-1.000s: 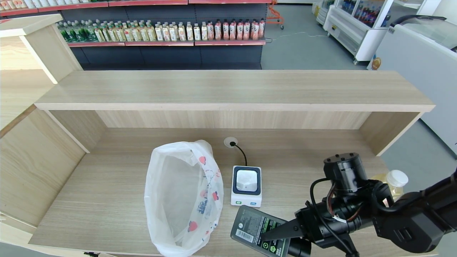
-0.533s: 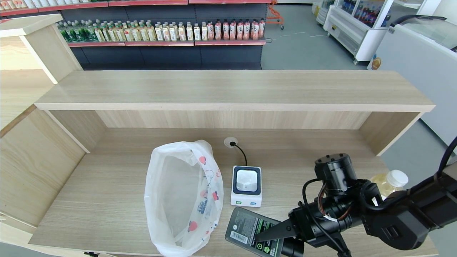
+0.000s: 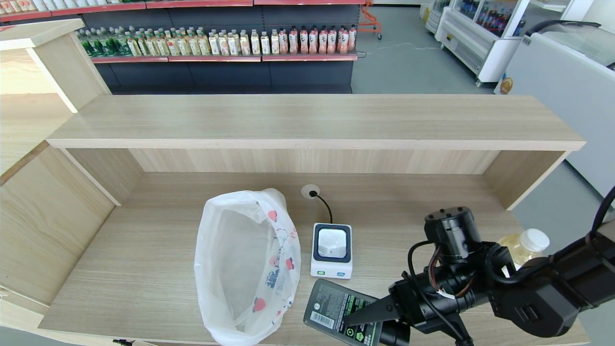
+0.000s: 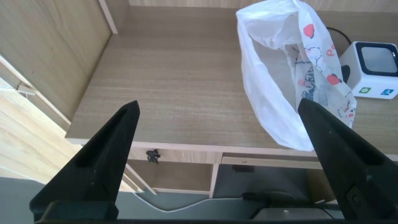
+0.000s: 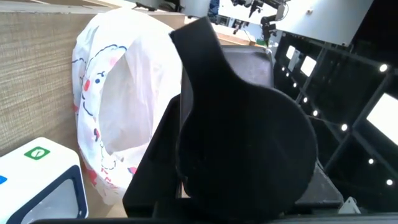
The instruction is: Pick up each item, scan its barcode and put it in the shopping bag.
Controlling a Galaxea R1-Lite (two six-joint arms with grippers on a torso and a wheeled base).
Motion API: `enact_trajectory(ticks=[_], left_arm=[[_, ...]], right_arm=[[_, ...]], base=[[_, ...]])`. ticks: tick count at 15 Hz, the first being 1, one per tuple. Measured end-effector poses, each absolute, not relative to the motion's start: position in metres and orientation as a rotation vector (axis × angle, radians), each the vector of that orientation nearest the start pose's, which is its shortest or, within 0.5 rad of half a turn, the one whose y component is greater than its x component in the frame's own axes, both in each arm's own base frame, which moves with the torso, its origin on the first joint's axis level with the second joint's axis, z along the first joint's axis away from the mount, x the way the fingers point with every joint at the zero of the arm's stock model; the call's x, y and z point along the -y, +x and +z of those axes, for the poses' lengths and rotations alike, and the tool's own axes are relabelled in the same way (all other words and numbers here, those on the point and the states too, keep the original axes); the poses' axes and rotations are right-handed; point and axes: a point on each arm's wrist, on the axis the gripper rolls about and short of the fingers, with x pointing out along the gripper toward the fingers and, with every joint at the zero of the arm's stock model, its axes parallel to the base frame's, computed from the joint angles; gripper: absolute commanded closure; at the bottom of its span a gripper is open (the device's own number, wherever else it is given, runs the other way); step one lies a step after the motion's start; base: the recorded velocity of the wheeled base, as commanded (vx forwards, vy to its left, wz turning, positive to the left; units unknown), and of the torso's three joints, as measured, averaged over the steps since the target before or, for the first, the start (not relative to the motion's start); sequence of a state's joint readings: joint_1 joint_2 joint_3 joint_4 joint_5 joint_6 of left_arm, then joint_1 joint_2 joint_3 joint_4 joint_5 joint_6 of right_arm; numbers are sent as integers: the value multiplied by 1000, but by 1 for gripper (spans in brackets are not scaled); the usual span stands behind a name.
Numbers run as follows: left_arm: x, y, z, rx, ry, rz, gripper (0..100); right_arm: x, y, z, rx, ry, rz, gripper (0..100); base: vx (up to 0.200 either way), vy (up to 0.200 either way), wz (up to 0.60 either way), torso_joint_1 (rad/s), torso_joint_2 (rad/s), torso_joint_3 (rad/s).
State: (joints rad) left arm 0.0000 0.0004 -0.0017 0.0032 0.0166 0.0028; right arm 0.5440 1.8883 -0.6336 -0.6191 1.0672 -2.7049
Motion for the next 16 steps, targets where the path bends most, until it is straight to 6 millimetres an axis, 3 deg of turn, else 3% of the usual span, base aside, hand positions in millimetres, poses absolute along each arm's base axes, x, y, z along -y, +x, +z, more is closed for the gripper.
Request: enact_trajectory(ticks=[7, 10, 13, 16], left_arm=[[0, -23, 76, -2, 2, 17, 0], [0, -23, 76, -2, 3, 17, 0], [0, -23, 76, -2, 3, 17, 0], [0, -23, 76, -2, 2, 17, 0]], right_arm=[[-167, 238, 93, 1602, -1685, 1265, 100], [-154, 231, 111, 1305, -1497, 1380, 100], [-112, 216, 140, 956, -1315, 1363, 100], [-79, 196, 167, 539, -934, 1339, 100]], base=[[0, 0, 0, 0, 0, 0], [0, 0, 0, 0, 0, 0], [0, 0, 0, 0, 0, 0], [0, 0, 0, 0, 0, 0]])
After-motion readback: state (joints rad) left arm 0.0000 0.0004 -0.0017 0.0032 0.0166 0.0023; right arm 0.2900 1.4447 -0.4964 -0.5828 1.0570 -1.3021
